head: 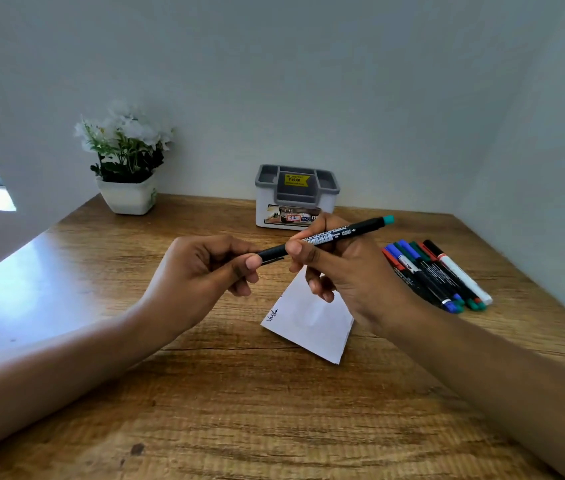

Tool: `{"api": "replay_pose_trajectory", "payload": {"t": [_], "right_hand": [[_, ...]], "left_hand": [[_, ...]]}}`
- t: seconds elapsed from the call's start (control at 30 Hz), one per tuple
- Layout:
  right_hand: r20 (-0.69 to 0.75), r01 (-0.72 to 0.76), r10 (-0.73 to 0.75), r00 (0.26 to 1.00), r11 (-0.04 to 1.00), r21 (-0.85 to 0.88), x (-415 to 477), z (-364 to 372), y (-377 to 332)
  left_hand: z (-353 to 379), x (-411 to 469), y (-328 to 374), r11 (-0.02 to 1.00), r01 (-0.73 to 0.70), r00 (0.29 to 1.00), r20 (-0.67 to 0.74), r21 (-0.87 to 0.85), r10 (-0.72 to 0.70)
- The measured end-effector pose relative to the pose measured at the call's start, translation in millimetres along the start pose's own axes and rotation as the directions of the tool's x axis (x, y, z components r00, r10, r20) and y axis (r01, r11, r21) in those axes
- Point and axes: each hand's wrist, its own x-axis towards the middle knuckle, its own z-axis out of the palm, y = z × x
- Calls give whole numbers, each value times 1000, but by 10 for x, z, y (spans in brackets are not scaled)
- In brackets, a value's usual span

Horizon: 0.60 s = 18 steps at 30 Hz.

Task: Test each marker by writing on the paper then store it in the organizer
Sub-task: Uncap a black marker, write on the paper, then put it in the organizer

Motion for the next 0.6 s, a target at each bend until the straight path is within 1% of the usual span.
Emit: {"api": "replay_pose_trajectory", "payload": {"t": [0.1, 0.2, 0.3, 0.37, 0.43, 0.47, 0.53, 0.6], "right_hand": [[-7, -55, 55, 998, 998, 45, -10, 7, 12], [-31, -102, 104, 994, 993, 52, 22, -26, -12], [-45, -81, 81, 996, 997, -2, 86, -87, -78], [-104, -41, 36, 994, 998, -47, 168, -159, -158], [-178, 14, -39, 983, 990, -139, 307, -286, -282], [-186, 34, -73, 980, 978, -205, 392, -360, -353], [-145, 42, -92, 985, 948, -316, 616, -502, -478], [-89, 26, -76, 993, 882, -470, 871, -610, -580]], "left_hand": [[21, -6, 15, 1000, -10, 1000, -25, 19, 11], [40, 44, 28, 1000, 28, 1000, -9, 14, -28], [56, 151, 66, 998, 64, 998, 28, 0, -64], [34, 280, 60, 998, 63, 998, -5, -16, -63], [24, 484, -11, 997, 75, 995, -71, -7, -75], [37, 610, -75, 995, 97, 990, -106, 24, -94], [99, 906, -237, 978, 190, 970, -169, 90, -173], [192, 1178, -404, 946, 299, 942, -198, 126, -272]]}}
